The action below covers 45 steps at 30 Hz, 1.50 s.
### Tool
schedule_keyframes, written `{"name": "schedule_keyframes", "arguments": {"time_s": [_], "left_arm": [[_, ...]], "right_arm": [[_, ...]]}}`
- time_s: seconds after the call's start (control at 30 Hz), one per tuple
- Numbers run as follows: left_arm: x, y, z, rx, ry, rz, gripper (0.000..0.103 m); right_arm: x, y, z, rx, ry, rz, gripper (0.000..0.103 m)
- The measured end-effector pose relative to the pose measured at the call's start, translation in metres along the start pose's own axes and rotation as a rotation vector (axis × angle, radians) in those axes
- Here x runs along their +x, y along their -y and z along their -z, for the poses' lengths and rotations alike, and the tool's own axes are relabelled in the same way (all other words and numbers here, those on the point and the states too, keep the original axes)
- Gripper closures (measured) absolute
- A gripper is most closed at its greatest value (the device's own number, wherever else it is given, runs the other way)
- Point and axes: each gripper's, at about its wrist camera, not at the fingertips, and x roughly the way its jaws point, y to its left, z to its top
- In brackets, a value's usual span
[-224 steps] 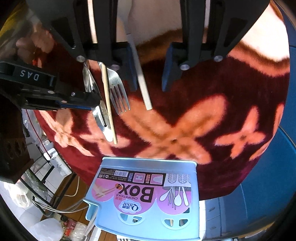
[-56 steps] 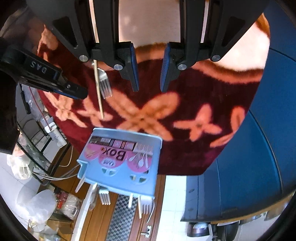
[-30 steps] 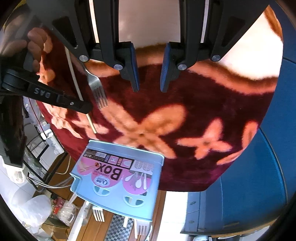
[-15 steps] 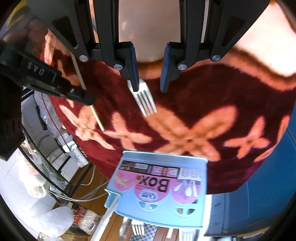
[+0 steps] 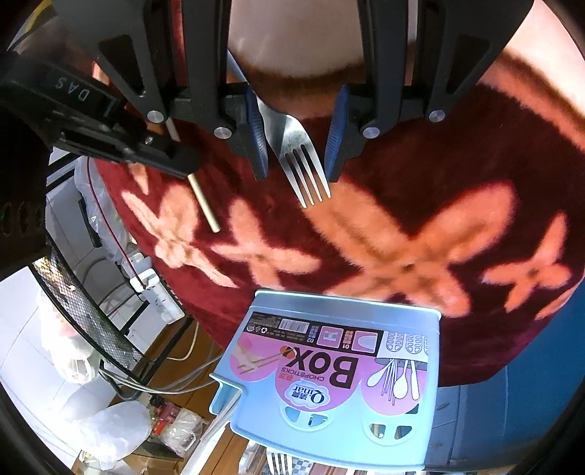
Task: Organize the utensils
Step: 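Withdraw both tools toward the remaining steel fork and wooden chopstick, then grasp the steel fork with the left tool while the right tool grasps the wooden chopstick, then carry the fork and chopstick over the blue caddy and lower them inside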
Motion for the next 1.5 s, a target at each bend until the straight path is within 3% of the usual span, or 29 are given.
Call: {"name": "schedule_keyframes", "arguments": {"time_s": [0.1,0.3,0.5,0.87,1.27,1.5], "left_arm": [[0.003,-0.001,-0.002,-0.004,0.005,-0.011,0.09],[-0.001,-0.003,-0.004,-0.015,0.026,0.037,0.101],[-0.016,0.007,-0.002,0.025,0.081,0.032,0.102],[-0.084,0.016,-0.017,0.075,0.276,0.004,0.103],[-0.137,0.008,-0.062,0.123,0.423,-0.096,0.103],[-0.166,0.013,-0.106,0.168,0.533,-0.178,0.103]], "right_arm": [[0.005,0.002,0.0,0.007,-0.01,-0.006,0.097],[0.007,0.002,-0.002,0.003,-0.008,-0.018,0.097],[-0.002,-0.001,-0.005,-0.004,0.029,-0.04,0.097],[-0.038,-0.016,-0.013,-0.043,0.16,-0.076,0.097],[-0.067,-0.041,-0.04,-0.112,0.275,-0.092,0.097],[-0.073,-0.045,-0.051,-0.12,0.31,-0.104,0.097]]}}
